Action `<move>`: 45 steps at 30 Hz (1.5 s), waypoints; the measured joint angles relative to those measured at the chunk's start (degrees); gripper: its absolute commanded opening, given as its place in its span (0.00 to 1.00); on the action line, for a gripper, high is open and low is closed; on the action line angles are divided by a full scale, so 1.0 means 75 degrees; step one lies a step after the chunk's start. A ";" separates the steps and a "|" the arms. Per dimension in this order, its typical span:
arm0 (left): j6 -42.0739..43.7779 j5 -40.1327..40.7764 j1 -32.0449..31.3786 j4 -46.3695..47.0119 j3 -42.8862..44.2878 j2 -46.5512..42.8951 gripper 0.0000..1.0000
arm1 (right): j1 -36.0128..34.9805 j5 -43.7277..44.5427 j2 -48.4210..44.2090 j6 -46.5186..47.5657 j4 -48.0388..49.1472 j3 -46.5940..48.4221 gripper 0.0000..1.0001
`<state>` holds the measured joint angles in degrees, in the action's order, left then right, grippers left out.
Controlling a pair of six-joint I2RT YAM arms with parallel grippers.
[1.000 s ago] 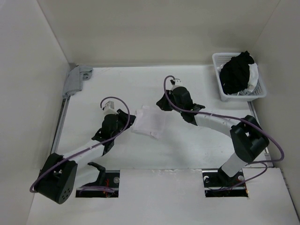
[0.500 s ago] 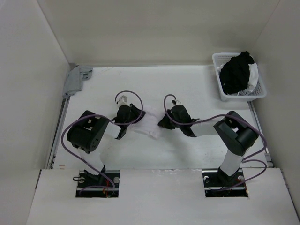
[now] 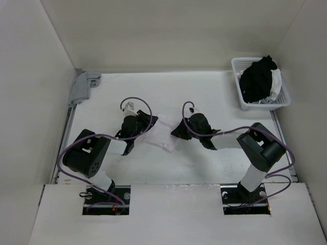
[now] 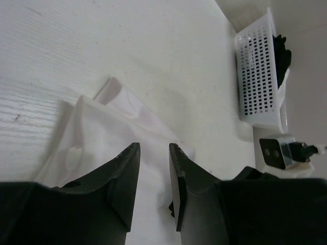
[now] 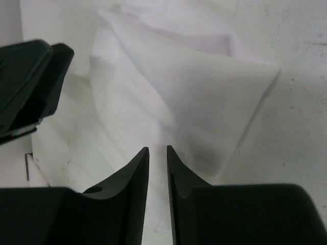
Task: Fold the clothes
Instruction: Fold the tank top
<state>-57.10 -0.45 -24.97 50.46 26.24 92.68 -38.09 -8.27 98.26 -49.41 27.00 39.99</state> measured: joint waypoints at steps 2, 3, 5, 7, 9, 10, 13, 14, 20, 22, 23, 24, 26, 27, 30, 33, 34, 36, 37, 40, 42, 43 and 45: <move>0.0009 0.0009 -0.0172 0.0020 -0.0131 -0.0166 0.28 | 0.0079 -0.0099 0.0000 0.0012 -0.0020 0.0119 0.19; 0.0012 0.0017 -0.0274 0.0023 -0.0221 -0.0221 0.28 | 0.0146 -0.0117 0.0000 0.0012 -0.0044 0.0181 0.16; 0.0017 0.0047 -0.0425 0.0006 -0.0440 -0.0300 0.28 | 0.0364 -0.0140 0.0017 0.0009 -0.0064 0.0344 0.13; 0.0041 0.0082 -0.0545 -0.0070 -0.0673 -0.0402 0.28 | 0.0618 -0.0128 0.0085 -0.0023 -0.0055 0.0472 0.10; 0.0070 0.0131 -0.0565 -0.0207 -0.0895 -0.0597 0.30 | 0.0836 -0.0096 0.0268 -0.0082 -0.0064 0.0615 0.09; 0.0105 0.0163 -0.0554 -0.0286 -0.0982 -0.0743 0.32 | 0.0938 -0.0082 0.0423 -0.0131 -0.0114 0.0720 0.08; 0.0227 0.0233 -0.0490 -0.0615 -0.1154 -0.1390 0.39 | 0.1046 0.0009 0.0825 -0.0210 -0.0417 0.0950 0.08; 0.0294 0.0259 -0.0458 -0.0764 -0.1180 -0.1687 0.42 | 0.1035 0.0032 0.0868 -0.0233 -0.0522 0.0976 0.09; 0.0761 0.0437 -0.0149 -0.1731 -0.1274 -0.3628 0.55 | 0.1017 0.0096 0.0895 -0.0329 -0.0705 0.1139 0.32; 0.0892 0.0495 -0.0017 -0.2139 -0.1276 -0.4159 0.57 | 0.1017 0.0079 0.0839 -0.0356 -0.0676 0.1139 0.38; 0.0959 0.0513 0.0055 -0.2366 -0.1276 -0.4403 0.58 | 0.1017 0.0064 0.0772 -0.0350 -0.0688 0.1139 0.40; 0.1032 0.0539 0.0137 -0.2602 -0.1276 -0.4631 0.59 | 0.1017 0.0058 0.0679 -0.0332 -0.0697 0.1134 0.42; 0.1163 0.0600 0.0294 -0.3063 -0.1276 -0.5021 0.62 | 0.1014 0.0076 0.0297 -0.0251 -0.0746 0.1061 0.47; 0.1215 0.0618 0.0382 -0.3314 -0.1276 -0.5205 0.63 | 0.1011 0.0099 -0.0032 -0.0187 -0.0778 0.0976 0.49; 0.1393 0.0667 0.0635 -0.4033 -0.1276 -0.5665 0.66 | 0.0994 0.0184 -0.1218 0.0047 -0.0784 0.0705 0.56; 0.1565 0.0702 0.0848 -0.4680 -0.1276 -0.6030 0.68 | 0.0968 0.0376 -0.2629 0.0358 -0.0632 0.0221 0.62; 0.1609 0.0702 0.0921 -0.4881 -0.1282 -0.6146 0.69 | 0.0962 0.0498 -0.3130 0.0455 -0.0545 -0.0052 0.63; 0.1684 0.0691 0.1064 -0.5260 -0.1288 -0.6336 0.70 | 0.0973 0.0790 -0.4042 0.0615 -0.0405 -0.0664 0.65; 0.1719 0.0691 0.1134 -0.5421 -0.1288 -0.6408 0.70 | 0.0988 0.0950 -0.4409 0.0682 -0.0341 -0.0973 0.66; 0.1760 0.0691 0.1358 -0.5831 -0.1306 -0.6615 0.71 | 0.1134 0.1515 -0.5164 0.0854 -0.0096 -0.1944 0.68; 0.1760 0.0691 0.1457 -0.5977 -0.1309 -0.6656 0.71 | 0.1332 0.1862 -0.5333 0.0883 0.0073 -0.2527 0.68; 0.1757 0.0691 0.1492 -0.6015 -0.1309 -0.6639 0.71 | 0.1460 0.1993 -0.5353 0.0874 0.0099 -0.2771 0.68; 0.1754 0.0682 0.1527 -0.6053 -0.1309 -0.6528 0.70 | 0.1690 0.2151 -0.5336 0.0833 0.0105 -0.3054 0.69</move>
<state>-43.94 4.67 -13.52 5.06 16.43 43.72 -25.41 7.86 58.24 -43.16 27.79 17.08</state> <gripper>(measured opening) 0.708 0.683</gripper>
